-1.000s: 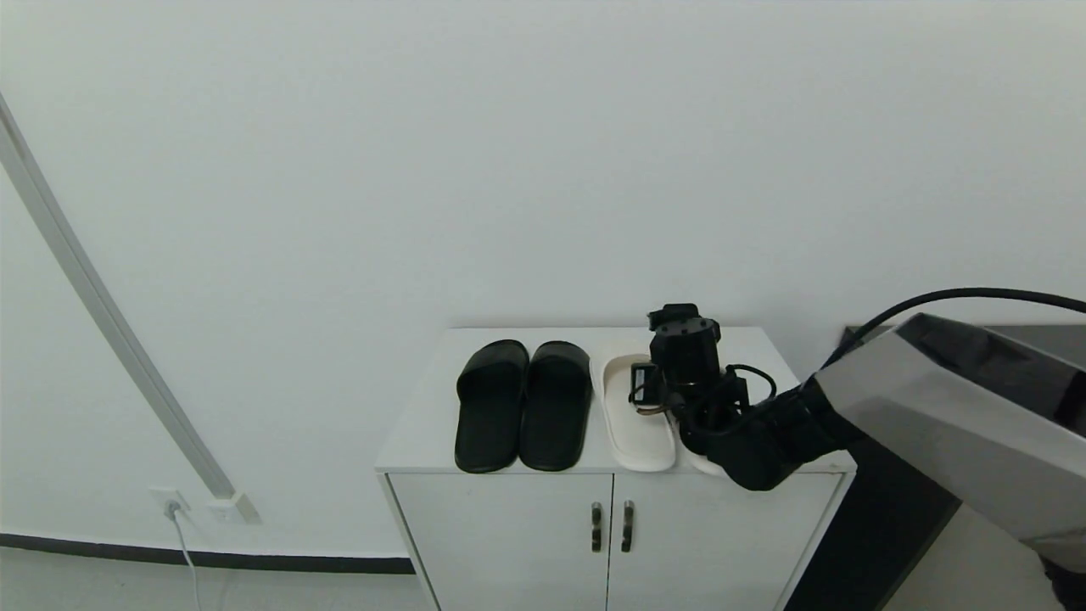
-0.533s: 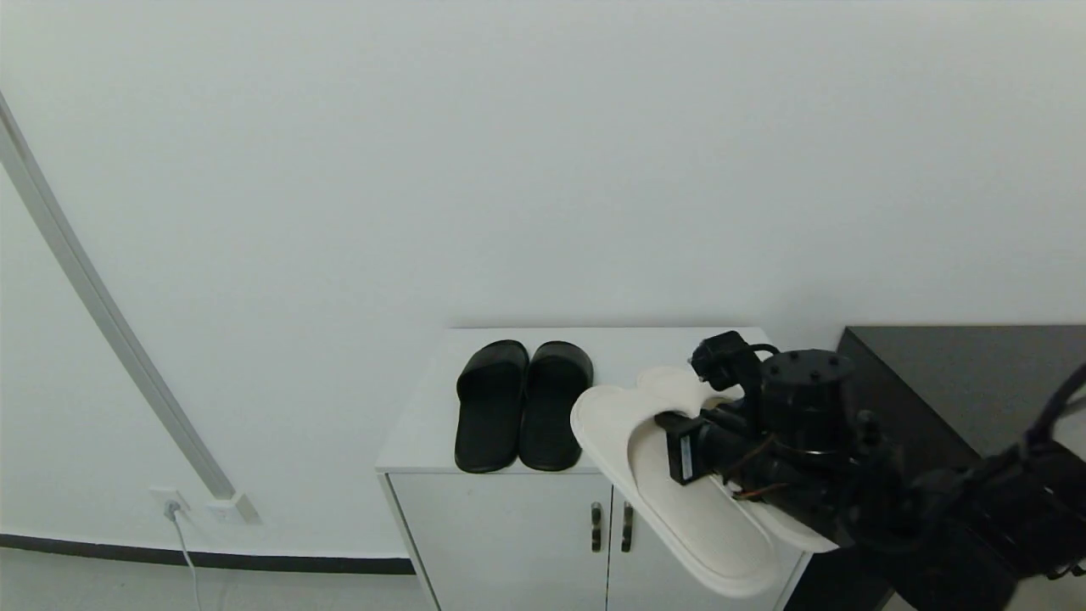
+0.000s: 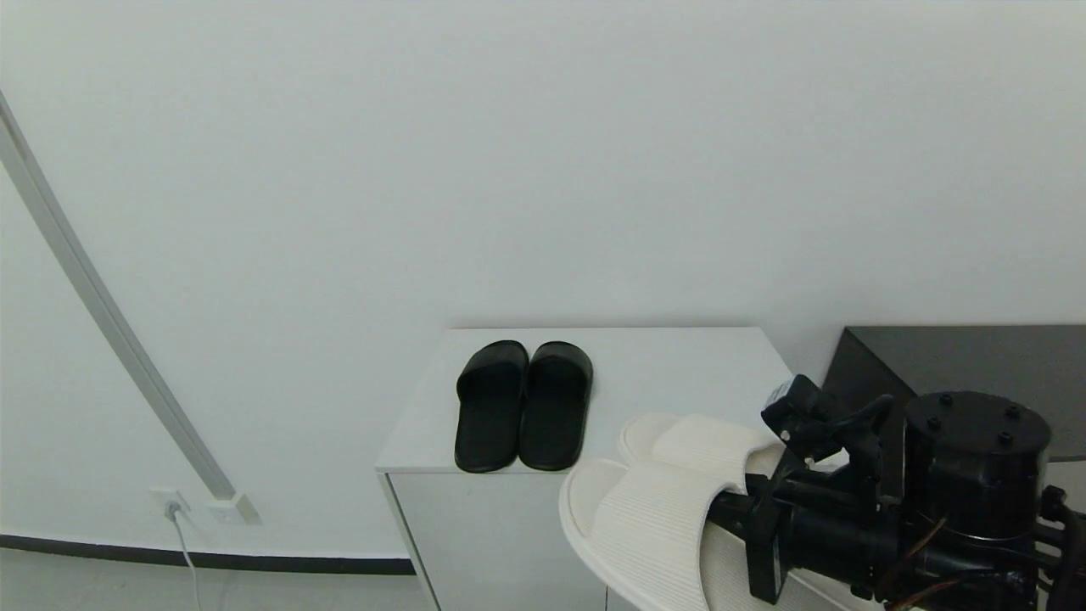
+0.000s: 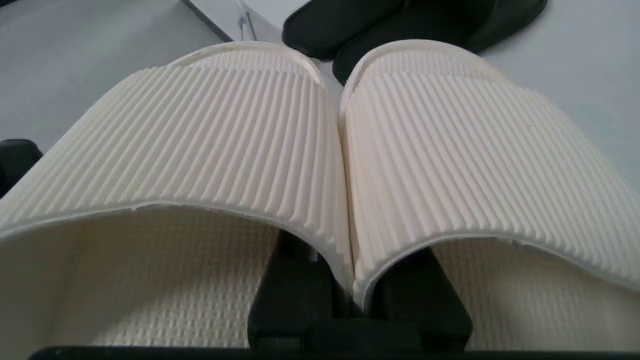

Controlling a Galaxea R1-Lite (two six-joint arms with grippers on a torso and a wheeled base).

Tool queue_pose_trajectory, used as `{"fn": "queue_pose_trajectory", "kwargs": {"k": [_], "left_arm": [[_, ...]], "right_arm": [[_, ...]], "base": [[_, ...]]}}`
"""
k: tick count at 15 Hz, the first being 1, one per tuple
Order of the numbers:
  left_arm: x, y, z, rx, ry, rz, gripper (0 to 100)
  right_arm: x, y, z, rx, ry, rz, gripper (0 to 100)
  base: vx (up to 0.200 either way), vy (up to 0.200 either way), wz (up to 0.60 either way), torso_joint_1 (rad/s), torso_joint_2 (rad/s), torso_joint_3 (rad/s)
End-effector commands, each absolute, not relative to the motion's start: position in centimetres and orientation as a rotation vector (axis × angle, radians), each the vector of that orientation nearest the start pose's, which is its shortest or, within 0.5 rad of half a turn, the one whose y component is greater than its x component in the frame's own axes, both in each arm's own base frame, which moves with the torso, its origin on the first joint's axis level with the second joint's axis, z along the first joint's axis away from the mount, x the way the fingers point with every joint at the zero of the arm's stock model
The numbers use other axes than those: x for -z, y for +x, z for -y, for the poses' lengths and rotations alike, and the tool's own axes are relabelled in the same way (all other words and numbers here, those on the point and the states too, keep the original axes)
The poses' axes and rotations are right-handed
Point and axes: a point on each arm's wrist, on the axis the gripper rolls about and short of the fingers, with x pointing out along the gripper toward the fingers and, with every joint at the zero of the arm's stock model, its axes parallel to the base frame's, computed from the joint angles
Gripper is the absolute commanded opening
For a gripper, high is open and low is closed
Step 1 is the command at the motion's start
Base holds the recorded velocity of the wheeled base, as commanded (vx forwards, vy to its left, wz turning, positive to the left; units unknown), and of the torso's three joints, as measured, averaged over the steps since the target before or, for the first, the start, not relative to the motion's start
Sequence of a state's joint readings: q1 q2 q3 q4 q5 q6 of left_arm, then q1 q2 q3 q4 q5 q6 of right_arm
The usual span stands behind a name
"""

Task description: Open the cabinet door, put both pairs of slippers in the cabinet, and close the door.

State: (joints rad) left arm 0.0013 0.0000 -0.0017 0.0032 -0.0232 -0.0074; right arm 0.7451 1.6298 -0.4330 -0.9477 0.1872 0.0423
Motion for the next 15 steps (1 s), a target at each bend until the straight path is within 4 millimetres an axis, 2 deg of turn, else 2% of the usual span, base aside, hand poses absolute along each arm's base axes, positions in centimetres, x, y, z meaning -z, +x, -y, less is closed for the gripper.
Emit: {"fn": "queue_pose_trajectory", "kwargs": {"k": [1, 4, 15], "left_arm": [[-7.6, -2.3, 0.1, 0.021, -0.008, -0.003, 0], [-7.6, -2.3, 0.1, 0.021, -0.008, -0.003, 0], [-7.6, -2.3, 0.1, 0.020, -0.008, -0.003, 0]], "right_arm": [[-14.1, 17.8, -17.2, -0.939, -0.029, -0.264, 0], [-13.5, 17.8, -17.3, -0.950, -0.034, -0.285, 0], [-12.9, 17.5, -17.0, -0.953, -0.042, -0.311, 0]], "base": [[-0.200, 0.000, 0.00, 0.002, 0.00, 0.002], [-0.200, 0.000, 0.00, 0.010, 0.00, 0.001], [0.000, 0.000, 0.00, 0.000, 0.00, 0.000]]}}
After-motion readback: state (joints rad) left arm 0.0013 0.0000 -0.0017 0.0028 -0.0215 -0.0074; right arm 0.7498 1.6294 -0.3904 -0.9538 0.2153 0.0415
